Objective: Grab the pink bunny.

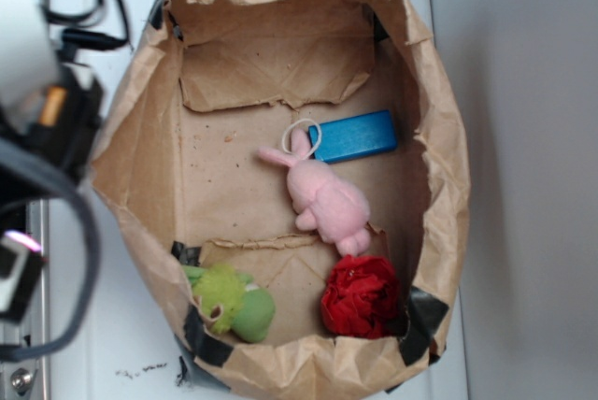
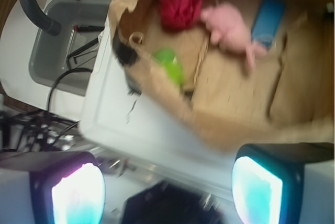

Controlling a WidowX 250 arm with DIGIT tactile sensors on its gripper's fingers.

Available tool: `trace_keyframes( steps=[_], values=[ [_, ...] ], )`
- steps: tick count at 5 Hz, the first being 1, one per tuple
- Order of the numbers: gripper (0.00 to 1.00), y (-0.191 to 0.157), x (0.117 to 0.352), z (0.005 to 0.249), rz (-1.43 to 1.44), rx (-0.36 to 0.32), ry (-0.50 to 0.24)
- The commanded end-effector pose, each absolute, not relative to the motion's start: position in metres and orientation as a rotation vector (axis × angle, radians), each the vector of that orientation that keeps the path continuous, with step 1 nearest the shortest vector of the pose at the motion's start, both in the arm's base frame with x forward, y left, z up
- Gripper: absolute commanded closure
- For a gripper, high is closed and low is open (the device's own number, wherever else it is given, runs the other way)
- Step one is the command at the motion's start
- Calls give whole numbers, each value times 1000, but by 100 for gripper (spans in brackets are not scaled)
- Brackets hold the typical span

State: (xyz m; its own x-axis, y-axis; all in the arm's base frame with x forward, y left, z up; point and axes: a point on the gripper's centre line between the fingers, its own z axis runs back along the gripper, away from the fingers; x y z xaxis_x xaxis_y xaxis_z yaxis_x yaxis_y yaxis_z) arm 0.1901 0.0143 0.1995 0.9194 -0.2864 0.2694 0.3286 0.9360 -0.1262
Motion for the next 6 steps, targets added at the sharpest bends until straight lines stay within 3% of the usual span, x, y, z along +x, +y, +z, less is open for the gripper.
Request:
trace_keyframes(
  steps=[1,4,5,6],
  values=[
    [0,22,237,194,-264,-96,-337],
    [0,22,237,194,-264,-96,-337],
    [0,17,235,175,-353,-99,-454],
    [0,26,273,141,-346,-121,-356]
  ],
)
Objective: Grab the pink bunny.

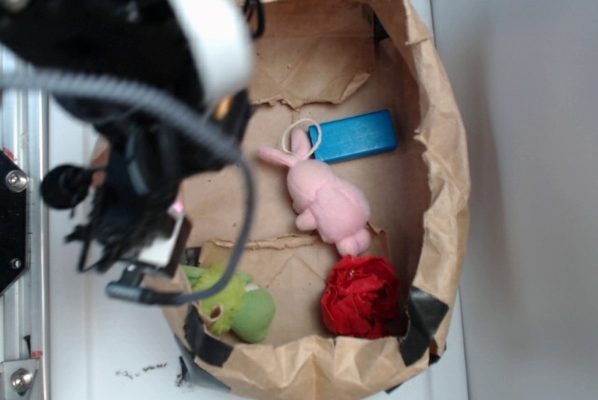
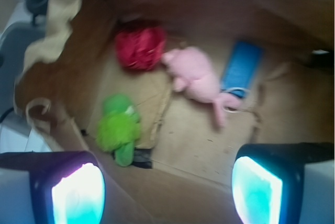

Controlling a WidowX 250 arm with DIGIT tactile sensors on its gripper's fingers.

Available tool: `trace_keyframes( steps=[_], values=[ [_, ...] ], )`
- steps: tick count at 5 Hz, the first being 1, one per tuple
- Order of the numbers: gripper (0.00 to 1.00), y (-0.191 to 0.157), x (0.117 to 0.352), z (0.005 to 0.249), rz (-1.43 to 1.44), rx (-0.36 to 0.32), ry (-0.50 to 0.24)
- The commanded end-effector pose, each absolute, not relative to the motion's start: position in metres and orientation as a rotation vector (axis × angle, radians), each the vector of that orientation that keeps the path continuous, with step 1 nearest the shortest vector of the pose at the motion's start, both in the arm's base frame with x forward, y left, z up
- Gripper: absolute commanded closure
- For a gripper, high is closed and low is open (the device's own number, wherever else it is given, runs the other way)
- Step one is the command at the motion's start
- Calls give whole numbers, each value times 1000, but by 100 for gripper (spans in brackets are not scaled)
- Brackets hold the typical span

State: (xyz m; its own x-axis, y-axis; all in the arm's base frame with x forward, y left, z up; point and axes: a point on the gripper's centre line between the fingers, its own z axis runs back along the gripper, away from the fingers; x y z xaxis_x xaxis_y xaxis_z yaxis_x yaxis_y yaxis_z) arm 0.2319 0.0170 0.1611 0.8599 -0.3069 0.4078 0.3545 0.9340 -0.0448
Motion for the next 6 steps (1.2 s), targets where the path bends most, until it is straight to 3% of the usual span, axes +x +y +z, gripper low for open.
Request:
trace_keyframes(
  steps=[1,2,3,4,5,6],
  values=[
    [0,37,291,129,-350,-95,-375],
    [0,43,305,123,-333,-69,-336],
    [0,30,302,100,-438,-62,-311],
    [0,7,289,82,-590,-39,-360],
    [0,-9,290,77,-678,-3,-435],
    [0,-12,303,73,-680,2,-443]
  ],
)
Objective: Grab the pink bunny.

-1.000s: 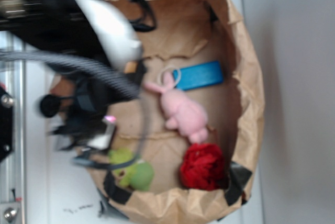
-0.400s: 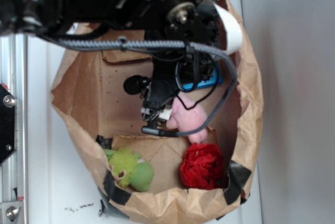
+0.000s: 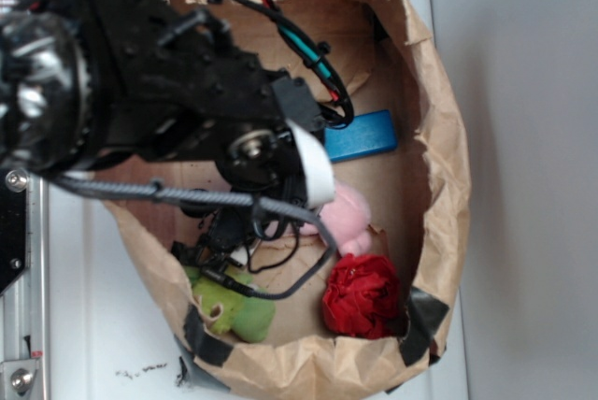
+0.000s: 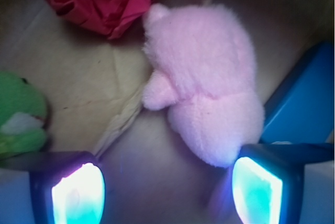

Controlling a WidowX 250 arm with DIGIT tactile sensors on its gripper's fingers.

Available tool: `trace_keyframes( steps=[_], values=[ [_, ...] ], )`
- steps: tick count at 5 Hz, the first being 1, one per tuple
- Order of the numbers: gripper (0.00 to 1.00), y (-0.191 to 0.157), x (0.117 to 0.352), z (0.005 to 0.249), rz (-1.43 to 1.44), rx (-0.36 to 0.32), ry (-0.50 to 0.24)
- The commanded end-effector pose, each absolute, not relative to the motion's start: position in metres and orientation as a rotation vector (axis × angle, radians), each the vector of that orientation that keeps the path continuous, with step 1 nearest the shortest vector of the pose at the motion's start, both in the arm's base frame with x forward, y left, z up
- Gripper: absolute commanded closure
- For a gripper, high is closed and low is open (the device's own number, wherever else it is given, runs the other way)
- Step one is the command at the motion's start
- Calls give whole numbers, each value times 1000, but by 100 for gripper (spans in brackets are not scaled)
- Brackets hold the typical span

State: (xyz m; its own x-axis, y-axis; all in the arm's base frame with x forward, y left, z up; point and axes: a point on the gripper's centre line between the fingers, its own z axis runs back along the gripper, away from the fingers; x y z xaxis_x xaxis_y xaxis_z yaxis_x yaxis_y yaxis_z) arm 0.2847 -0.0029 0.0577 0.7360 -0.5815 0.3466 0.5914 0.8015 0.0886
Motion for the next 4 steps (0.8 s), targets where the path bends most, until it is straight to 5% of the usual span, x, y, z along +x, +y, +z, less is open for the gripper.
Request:
trace_keyframes(
  steps=[1,4],
  values=[
    [0,-21,306,79,-712,-12,-484],
    [0,-9,341,87,-661,19,-505]
  ],
)
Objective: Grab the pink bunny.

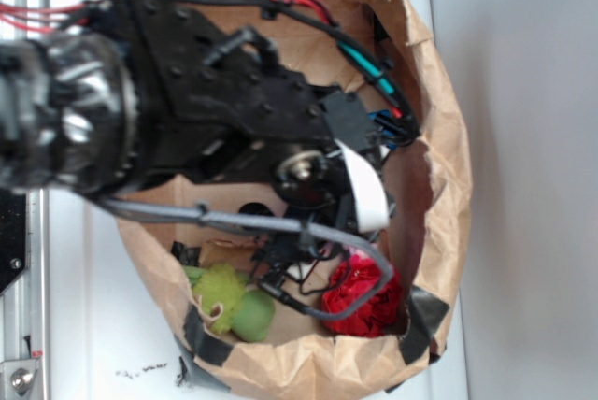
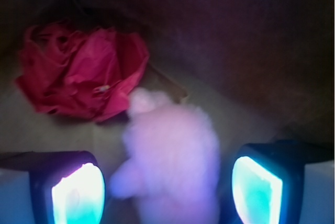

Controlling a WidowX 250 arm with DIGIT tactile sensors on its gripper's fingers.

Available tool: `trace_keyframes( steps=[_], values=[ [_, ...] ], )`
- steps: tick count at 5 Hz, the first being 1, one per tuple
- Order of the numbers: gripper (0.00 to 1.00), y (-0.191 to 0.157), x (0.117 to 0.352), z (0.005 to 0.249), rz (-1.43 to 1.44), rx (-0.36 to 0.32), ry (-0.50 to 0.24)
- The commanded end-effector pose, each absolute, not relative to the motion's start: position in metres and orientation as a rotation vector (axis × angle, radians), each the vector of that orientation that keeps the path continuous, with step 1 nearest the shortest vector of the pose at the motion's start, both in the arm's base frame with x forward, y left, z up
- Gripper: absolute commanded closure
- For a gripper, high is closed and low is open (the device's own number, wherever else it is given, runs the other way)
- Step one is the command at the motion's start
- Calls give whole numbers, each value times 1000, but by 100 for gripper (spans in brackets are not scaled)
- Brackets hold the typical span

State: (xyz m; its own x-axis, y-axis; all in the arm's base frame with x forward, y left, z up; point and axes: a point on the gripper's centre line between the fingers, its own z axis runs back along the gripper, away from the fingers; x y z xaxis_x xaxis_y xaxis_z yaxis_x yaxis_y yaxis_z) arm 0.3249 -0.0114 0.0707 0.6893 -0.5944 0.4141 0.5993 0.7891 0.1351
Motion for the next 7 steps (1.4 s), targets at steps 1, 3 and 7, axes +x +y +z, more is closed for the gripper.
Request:
trace_keyframes(
  steps=[1,3,7],
  values=[
    [0,-9,347,75,-672,32,-500],
    [0,0,364,45,-724,75,-468],
    [100,31,347,108,-468,-23,-540]
  ],
)
